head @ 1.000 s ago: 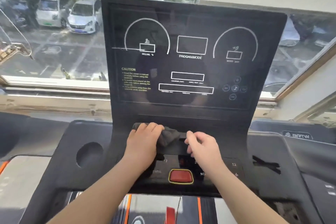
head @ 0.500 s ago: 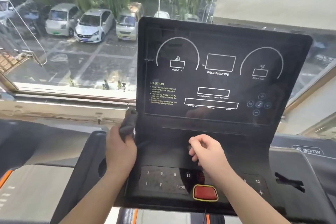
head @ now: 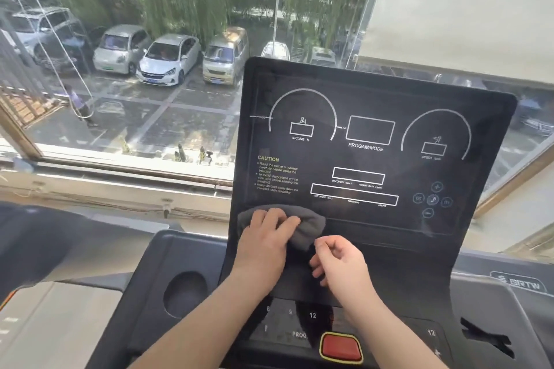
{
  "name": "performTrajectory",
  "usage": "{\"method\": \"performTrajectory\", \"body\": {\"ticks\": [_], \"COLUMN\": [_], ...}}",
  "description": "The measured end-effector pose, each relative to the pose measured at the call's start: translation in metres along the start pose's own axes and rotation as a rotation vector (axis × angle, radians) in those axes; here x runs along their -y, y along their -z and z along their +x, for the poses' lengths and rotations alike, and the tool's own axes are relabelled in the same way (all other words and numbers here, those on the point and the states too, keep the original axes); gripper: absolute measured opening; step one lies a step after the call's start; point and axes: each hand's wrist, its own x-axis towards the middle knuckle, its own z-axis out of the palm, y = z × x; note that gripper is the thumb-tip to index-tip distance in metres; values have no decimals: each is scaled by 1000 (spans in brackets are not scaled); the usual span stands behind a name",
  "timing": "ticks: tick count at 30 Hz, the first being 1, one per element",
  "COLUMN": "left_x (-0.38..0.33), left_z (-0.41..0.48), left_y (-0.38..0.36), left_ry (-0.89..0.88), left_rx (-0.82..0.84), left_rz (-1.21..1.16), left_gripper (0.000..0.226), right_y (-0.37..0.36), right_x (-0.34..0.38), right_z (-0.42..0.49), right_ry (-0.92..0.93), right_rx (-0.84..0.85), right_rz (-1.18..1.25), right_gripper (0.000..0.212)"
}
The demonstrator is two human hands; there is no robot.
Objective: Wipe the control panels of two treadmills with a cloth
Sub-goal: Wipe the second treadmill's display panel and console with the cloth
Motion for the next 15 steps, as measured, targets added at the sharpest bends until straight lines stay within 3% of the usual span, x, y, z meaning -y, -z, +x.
{"method": "performTrajectory", "body": {"ticks": [2,4,9,11,13,15], "left_x": [15,26,12,-6,-17,-10], "left_z": [10,28,89,87,62,35], "left_y": [15,36,63,50,32,22], "left_ry": [-48,5,390,464,336,56], "left_rx": [23,-63,-311,-358,-305,-107], "left_rz": [30,48,-72,-149,-153,-98], "left_gripper": [41,41,45,46,53,65], "right_y": [0,4,15,13,11,14], "right_x": [8,23,79,92,96,100], "right_z": [1,5,22,24,25,30], "right_ry": [26,92,315,387,464,593], "right_rx": [26,47,39,64,62,24], "right_rz": [0,-6,-93,-129,-207,-295], "right_gripper": [13,12,16,16,16,19]}}
